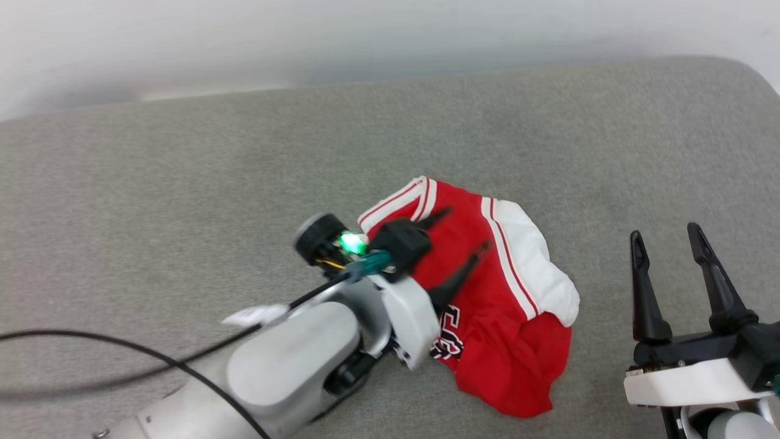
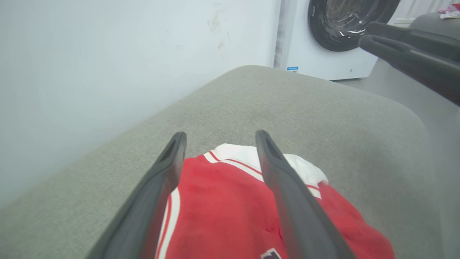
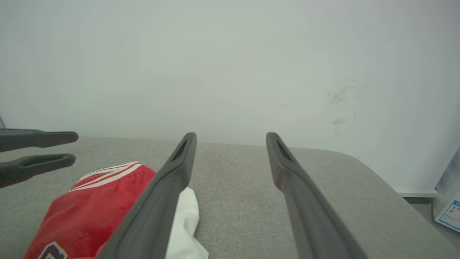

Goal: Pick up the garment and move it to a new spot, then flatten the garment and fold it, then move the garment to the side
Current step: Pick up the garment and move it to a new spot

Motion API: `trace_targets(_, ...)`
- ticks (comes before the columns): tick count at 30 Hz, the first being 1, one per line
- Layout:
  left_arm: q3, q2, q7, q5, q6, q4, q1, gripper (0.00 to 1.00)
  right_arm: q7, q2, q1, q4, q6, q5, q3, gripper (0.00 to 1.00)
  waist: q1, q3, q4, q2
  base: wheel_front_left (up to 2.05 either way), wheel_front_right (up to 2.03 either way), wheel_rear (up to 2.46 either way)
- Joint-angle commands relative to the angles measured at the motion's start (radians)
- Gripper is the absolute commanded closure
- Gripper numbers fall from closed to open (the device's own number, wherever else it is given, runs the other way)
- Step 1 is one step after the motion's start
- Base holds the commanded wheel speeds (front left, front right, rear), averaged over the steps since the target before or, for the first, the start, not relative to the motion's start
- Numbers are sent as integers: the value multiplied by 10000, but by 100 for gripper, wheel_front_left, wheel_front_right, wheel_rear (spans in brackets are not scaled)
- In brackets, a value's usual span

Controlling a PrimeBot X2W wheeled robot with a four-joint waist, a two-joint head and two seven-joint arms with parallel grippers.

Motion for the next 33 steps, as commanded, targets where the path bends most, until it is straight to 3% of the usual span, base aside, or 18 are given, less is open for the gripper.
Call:
trace_targets(1, 204, 166, -512, 309, 498, -40, 196, 0, -17, 19, 162, 46, -5, -60, -17, 0, 1, -295, 241, 0, 0, 0, 0)
trace_targets(9, 1958, 701, -1296, 1468, 2937, -725, 1308, 0, -18, 19, 411, 125, -3, -1, -68, 0, 1, -695, 601, 0, 0, 0, 0)
trace_targets(14, 3724, 949, -1295, 2481, 3879, -1798, 2928, 0, -18, 18, 552, 174, -3, 131, -52, 0, 1, -882, 702, 0, 0, 0, 0)
trace_targets(20, 5305, 825, -1288, 3234, 4076, -2361, 4601, 0, -17, 18, 699, 232, -3, 347, -37, 0, 1, -1098, 732, 0, 0, 0, 0)
trace_targets(25, 6621, 471, -1290, 3789, 3937, -2705, 6128, 0, -18, 18, 840, 349, -3, 638, -66, 0, 1, -1339, 702, 0, 0, 0, 0)
trace_targets(33, 8435, -237, -1291, 4842, 3089, -3308, 7927, 0, -17, 18, 1185, 446, -3, 901, -123, 0, 1, -1674, 751, 0, 0, 0, 0)
